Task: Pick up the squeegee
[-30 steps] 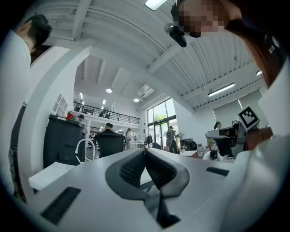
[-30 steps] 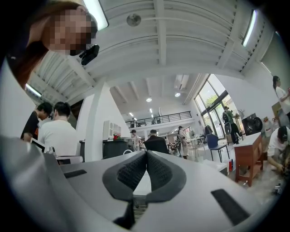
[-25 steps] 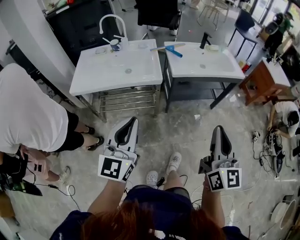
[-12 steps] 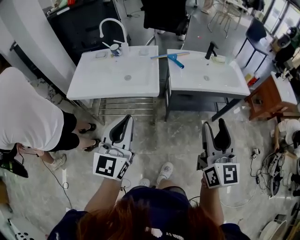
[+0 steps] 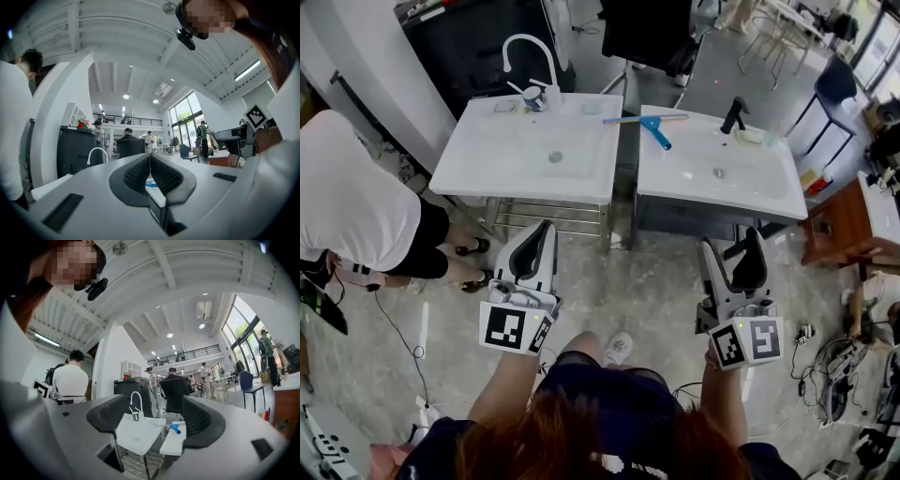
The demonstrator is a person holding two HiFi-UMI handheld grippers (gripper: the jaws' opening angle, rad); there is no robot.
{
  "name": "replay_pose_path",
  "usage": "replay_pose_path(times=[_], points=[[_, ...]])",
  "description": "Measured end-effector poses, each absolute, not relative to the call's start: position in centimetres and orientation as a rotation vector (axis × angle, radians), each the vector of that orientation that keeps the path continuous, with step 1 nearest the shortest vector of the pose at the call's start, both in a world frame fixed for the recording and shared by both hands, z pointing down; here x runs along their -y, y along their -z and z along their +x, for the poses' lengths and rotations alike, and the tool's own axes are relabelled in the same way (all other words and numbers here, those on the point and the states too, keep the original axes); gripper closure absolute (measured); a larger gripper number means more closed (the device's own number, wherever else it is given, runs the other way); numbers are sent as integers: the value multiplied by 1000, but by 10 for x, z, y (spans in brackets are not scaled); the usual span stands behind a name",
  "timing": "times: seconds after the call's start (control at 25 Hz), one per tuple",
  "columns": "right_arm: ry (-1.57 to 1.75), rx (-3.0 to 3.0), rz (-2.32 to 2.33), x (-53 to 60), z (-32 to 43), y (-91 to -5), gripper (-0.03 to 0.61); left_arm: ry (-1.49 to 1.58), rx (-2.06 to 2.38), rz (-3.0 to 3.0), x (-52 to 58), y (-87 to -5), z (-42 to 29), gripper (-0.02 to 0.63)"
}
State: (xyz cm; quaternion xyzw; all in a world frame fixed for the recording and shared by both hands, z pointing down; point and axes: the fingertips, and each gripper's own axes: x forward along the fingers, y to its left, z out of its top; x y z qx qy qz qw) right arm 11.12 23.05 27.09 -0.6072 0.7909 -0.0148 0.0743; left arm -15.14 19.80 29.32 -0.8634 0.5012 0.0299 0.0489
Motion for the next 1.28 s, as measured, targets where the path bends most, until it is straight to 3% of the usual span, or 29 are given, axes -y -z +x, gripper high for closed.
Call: replay_pose_path(times=[0.32,1.28], points=[[77,-2394,-1800,-172,128,-285,167,-69,-1562,-2655,-140,-313,-129,592],[25,-2353,-1960,104,137,-272,167,-113,-1367,-2755,169,-297,-99,592]])
